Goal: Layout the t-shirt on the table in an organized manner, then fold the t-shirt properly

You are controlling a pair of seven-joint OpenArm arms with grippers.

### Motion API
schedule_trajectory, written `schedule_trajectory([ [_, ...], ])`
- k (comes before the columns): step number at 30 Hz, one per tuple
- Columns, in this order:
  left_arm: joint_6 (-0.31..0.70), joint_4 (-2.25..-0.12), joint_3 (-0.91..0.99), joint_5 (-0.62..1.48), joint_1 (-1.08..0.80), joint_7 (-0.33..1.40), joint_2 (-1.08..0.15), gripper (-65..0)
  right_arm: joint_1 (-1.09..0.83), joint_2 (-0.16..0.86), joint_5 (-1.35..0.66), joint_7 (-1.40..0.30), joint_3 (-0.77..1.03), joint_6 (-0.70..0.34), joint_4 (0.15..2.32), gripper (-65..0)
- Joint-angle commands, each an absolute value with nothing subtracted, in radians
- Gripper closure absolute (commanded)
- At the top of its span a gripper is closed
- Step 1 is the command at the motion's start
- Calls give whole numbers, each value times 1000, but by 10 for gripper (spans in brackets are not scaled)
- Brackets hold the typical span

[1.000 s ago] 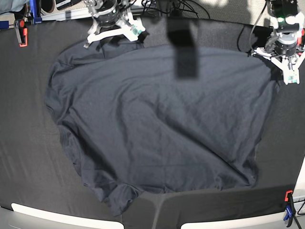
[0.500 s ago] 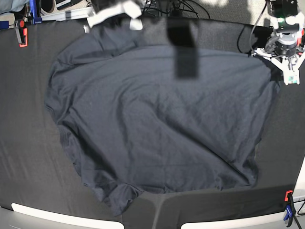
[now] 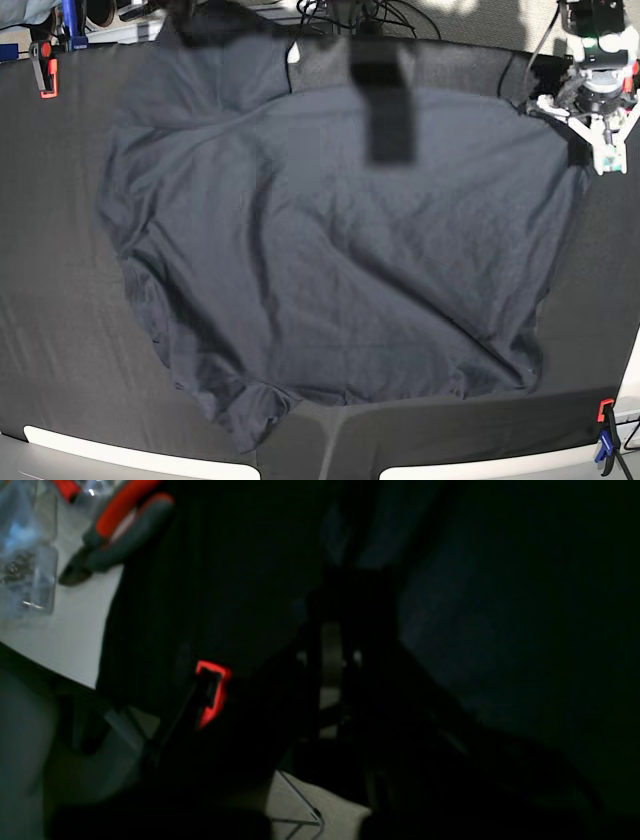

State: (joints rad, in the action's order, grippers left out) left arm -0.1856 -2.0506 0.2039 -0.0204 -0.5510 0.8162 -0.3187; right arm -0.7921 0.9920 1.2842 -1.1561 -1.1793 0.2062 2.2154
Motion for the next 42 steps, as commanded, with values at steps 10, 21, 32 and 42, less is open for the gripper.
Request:
schedule_trajectory([
  [10,-202,-2067,210,-37,-552,843,-330,0,-801,1008,1325,-1158,-1277,234,2235,0],
  [21,-202,-2067,210,-33,-545,690,-330,0,-655,918,1195,-1140,-1126,270,2234,0],
  [32,-146,-2046,210,140,-480,581,-330,0,-378,738,657,-905,-698,190,2233,0],
  [42,-145,-1664,210,265,-235,574,-330,0,-247,674,301,-752,-461,29,2156,0],
])
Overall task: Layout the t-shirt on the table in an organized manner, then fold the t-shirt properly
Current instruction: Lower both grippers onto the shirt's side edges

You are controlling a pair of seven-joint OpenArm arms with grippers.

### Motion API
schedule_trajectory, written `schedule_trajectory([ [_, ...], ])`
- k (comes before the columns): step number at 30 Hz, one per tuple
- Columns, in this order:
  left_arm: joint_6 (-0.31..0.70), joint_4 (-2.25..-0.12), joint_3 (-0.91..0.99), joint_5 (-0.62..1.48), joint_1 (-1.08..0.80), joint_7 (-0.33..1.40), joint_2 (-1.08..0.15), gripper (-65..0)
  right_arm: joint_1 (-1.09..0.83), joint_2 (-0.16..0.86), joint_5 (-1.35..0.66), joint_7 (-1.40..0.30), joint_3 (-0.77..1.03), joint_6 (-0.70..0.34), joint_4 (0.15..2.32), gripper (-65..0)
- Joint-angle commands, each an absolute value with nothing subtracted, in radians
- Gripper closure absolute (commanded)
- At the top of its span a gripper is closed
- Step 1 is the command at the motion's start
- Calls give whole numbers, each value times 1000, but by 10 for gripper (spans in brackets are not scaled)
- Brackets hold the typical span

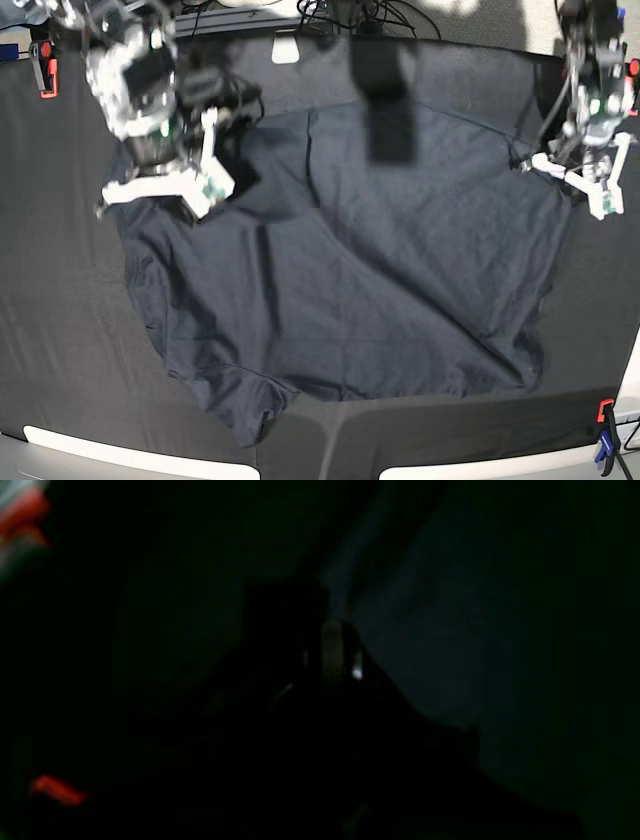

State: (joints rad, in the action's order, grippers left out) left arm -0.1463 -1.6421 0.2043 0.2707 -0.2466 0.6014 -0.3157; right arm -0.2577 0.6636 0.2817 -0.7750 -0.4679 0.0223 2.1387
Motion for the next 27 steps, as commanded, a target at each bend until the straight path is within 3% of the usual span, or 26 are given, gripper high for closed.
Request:
schedule_trajectory([
  [1,-145,-1633,210,263,-210,574,-330,0,-230,656,289,-741,-452,23,2129,0],
  [9,-142,-1551,210,263,-62,569,-330,0,-31,512,276,-722,-445,-23,1880,0],
  [14,-142,-1520,210,264,-24,453,-330,0,91,450,253,-695,-445,-63,1730,0],
  [20,-142,-1364,210,263,52,447,-330,0,224,406,197,-695,-445,-83,1568,0],
  [27,-142,-1280,210,263,86,431,-330,0,284,402,204,-710,-444,-61,1535,0],
])
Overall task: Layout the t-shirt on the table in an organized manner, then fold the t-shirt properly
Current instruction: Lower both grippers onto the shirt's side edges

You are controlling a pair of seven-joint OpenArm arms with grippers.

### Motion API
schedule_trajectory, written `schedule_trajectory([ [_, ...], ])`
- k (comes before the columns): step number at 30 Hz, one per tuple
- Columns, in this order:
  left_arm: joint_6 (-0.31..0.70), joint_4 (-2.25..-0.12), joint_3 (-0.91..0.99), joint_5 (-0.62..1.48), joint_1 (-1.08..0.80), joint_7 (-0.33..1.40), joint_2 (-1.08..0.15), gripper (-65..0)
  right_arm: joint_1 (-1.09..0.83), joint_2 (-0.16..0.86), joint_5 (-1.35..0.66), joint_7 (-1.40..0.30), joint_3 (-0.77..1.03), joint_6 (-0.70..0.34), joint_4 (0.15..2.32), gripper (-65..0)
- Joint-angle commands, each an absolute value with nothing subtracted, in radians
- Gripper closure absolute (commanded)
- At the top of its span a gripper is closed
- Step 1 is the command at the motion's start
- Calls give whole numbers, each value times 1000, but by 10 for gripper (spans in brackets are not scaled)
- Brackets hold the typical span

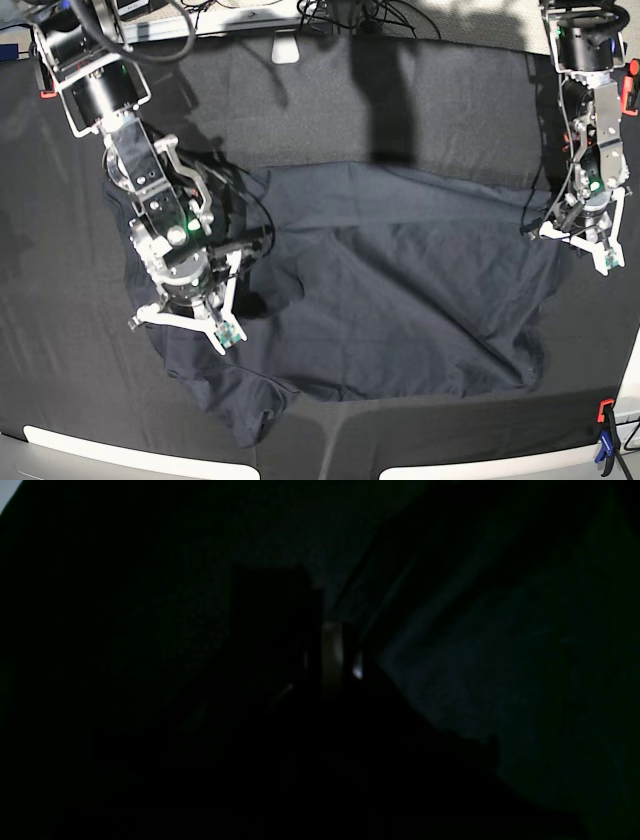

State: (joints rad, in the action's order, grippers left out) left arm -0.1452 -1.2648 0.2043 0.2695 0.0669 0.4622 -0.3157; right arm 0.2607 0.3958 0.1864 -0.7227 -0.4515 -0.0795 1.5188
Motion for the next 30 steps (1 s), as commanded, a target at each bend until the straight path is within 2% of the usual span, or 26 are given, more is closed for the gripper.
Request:
schedule_trajectory([
  [1,-142,-1280,210,263,86,425,-330,0,284,402,206,-718,-444,-49,1535,0],
  [7,-142,-1299,210,242,83,433,-330,0,282,405,278,-812,-443,46,1535,0],
  [19,-142,-1518,210,207,-25,426,-330,0,198,415,285,-799,-304,44,1535,0],
  [26,-140,-1515,209,211,-32,334,-330,0,202,411,282,-739,-277,29,1535,0],
  [30,-26,-1496,208,211,-26,276,-330,0,203,409,191,-677,-277,-28,1535,0],
])
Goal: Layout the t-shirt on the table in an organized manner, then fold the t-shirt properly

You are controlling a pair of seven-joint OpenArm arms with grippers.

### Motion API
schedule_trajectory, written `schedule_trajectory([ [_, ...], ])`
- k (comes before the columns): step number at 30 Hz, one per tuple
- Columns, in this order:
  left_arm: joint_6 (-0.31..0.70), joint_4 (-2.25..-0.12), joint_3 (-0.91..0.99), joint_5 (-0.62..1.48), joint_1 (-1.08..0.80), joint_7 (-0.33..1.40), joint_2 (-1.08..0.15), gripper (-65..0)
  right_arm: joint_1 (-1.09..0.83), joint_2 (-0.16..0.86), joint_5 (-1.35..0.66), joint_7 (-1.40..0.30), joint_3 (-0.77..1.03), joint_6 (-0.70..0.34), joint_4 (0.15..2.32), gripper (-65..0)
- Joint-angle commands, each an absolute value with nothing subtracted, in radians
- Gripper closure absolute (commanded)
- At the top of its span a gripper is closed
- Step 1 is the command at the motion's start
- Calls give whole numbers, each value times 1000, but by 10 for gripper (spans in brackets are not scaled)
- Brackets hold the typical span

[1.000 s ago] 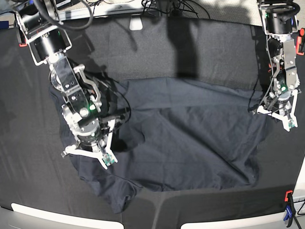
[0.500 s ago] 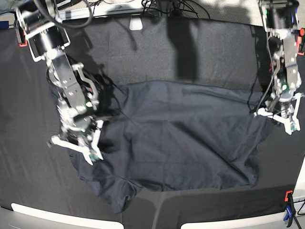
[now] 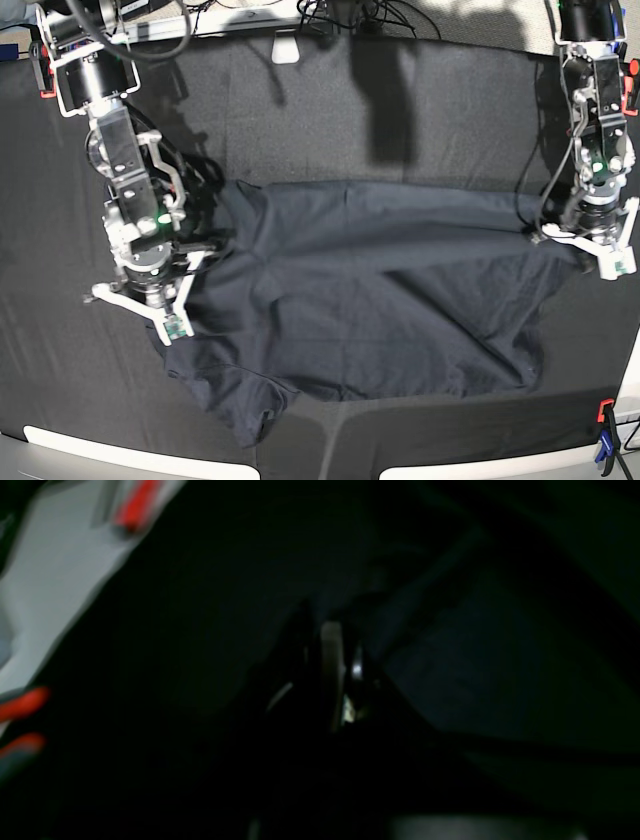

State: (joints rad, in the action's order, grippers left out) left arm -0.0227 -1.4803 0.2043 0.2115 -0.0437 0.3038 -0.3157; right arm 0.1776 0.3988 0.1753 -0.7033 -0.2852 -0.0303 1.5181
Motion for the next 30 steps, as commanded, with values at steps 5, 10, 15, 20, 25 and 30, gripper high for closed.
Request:
schedule_trajectory([
  [5,61,-1433,208,211,-4,222,-330,0,205,410,152,-669,-277,-30,1535,0],
  [10,60,-1308,209,211,36,128,-331,0,205,410,154,-664,-277,-29,1535,0],
  [15,60,-1167,209,211,105,123,-330,0,205,410,160,-677,-277,7,1535,0],
  [20,60,-1120,209,211,146,91,-330,-115,205,410,213,-669,-277,34,1535,0],
  [25,60,-1120,209,211,156,79,-331,-114,205,410,208,-627,-277,34,1535,0],
  [30,60,-1120,209,211,159,74,-331,-114,216,410,208,-595,-277,33,1535,0],
])
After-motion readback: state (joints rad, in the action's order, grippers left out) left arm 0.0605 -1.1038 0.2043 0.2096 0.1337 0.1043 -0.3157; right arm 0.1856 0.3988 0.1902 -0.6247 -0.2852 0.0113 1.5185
